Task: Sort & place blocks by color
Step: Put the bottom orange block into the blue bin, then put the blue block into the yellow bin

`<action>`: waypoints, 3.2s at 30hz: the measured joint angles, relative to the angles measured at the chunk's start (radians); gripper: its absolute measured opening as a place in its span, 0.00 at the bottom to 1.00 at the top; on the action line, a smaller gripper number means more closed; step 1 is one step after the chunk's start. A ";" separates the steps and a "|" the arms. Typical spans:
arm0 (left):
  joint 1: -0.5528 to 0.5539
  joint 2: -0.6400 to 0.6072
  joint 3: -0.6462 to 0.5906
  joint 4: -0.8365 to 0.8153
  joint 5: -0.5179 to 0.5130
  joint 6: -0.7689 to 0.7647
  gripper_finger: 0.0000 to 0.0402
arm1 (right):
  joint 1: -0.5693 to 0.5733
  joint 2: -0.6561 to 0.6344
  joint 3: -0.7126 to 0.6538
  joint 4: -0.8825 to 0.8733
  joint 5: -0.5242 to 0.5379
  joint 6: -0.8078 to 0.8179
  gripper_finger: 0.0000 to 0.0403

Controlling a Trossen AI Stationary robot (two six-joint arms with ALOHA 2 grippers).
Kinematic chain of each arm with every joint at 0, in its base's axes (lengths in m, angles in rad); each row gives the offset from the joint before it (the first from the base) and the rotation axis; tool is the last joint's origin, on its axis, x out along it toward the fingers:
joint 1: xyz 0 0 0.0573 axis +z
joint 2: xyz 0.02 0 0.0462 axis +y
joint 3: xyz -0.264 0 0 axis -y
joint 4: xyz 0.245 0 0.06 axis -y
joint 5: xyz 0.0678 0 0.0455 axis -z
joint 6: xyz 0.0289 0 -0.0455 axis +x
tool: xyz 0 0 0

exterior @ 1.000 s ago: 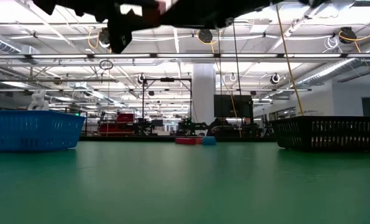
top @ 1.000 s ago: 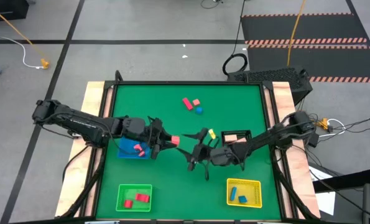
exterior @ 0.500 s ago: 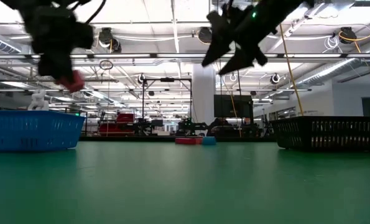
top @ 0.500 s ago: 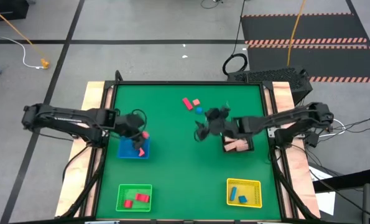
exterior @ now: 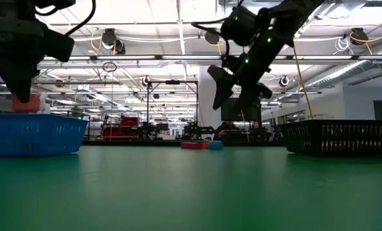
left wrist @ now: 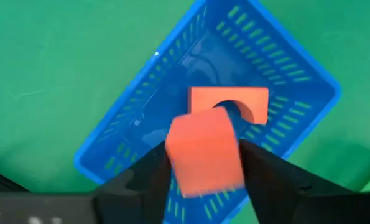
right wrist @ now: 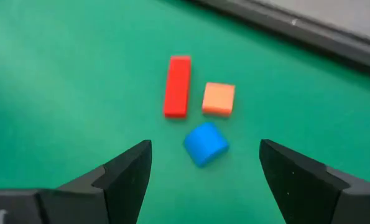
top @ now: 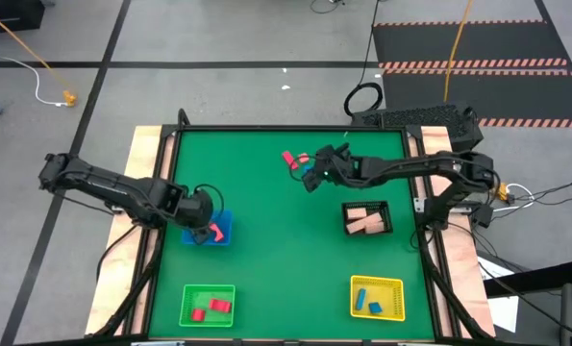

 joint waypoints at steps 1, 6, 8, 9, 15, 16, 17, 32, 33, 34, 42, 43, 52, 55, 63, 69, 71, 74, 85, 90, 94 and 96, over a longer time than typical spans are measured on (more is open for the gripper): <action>-0.006 0.009 0.000 0.000 -0.001 -0.003 0.49 | -0.008 0.012 0.000 0.006 -0.017 -0.008 0.71; -0.028 0.045 0.000 -0.001 -0.001 -0.022 0.53 | -0.029 0.066 0.000 0.005 -0.041 -0.067 0.71; -0.034 0.050 0.000 0.000 -0.003 -0.027 0.51 | -0.034 0.082 0.000 0.007 -0.044 -0.019 0.71; -0.035 0.051 0.000 0.000 -0.012 -0.033 0.50 | -0.037 0.088 0.000 0.007 -0.048 0.019 0.71; -0.036 0.042 0.000 0.003 -0.083 -0.004 0.42 | -0.060 0.094 0.000 0.020 -0.088 0.298 0.71; -0.035 0.038 0.000 0.003 -0.094 0.012 0.40 | -0.062 0.094 0.000 0.032 -0.081 0.333 0.71; -0.035 0.034 0.000 0.003 -0.108 0.029 0.39 | -0.064 0.094 0.000 0.054 -0.075 0.363 0.71; -0.035 -0.029 0.000 0.003 -0.281 0.230 0.33 | -0.067 0.215 0.001 0.255 -0.054 0.504 0.71; -0.035 -0.031 0.000 0.003 -0.284 0.239 0.33 | -0.066 0.224 0.001 0.256 -0.037 0.509 0.71; -0.035 -0.034 0.000 0.003 -0.285 0.246 0.33 | -0.065 0.232 0.001 0.258 -0.029 0.517 0.71; -0.035 -0.035 0.000 0.003 -0.295 0.293 0.33 | -0.040 0.308 0.001 0.258 0.051 0.555 0.71; -0.035 -0.035 0.000 0.003 -0.300 0.295 0.33 | -0.037 0.314 0.002 0.261 0.062 0.555 0.71; -0.035 -0.035 0.000 0.003 -0.308 0.297 0.33 | -0.014 0.332 0.001 0.254 0.171 0.373 0.65; -0.035 -0.035 0.000 0.004 -0.310 0.297 0.33 | -0.015 0.332 0.001 0.256 0.179 0.281 0.59; -0.035 -0.035 0.000 0.004 -0.315 0.289 0.33 | -0.021 0.330 0.001 0.263 0.183 0.232 0.42; -0.035 -0.035 0.000 0.004 -0.315 0.290 0.33 | -0.021 0.330 0.002 0.268 0.176 0.135 0.41; -0.035 -0.035 0.000 0.004 -0.315 0.290 0.33 | -0.021 0.329 0.002 0.271 0.164 0.031 0.41; -0.035 -0.035 0.000 0.004 -0.315 0.286 0.33 | -0.022 0.329 0.002 0.294 0.105 -0.124 0.41; -0.035 -0.035 0.000 0.003 -0.315 0.265 0.33 | -0.014 0.283 -0.001 0.301 0.138 -0.027 0.41; -0.035 -0.035 0.000 0.003 -0.315 0.275 0.33 | -0.007 0.268 0.000 0.296 0.144 0.054 0.45; -0.034 -0.035 0.000 0.003 -0.315 0.275 0.33 | -0.007 0.267 0.000 0.284 0.144 0.129 0.54; -0.034 -0.035 0.000 0.003 -0.315 0.275 0.33 | -0.008 0.267 0.000 0.275 0.144 0.152 0.60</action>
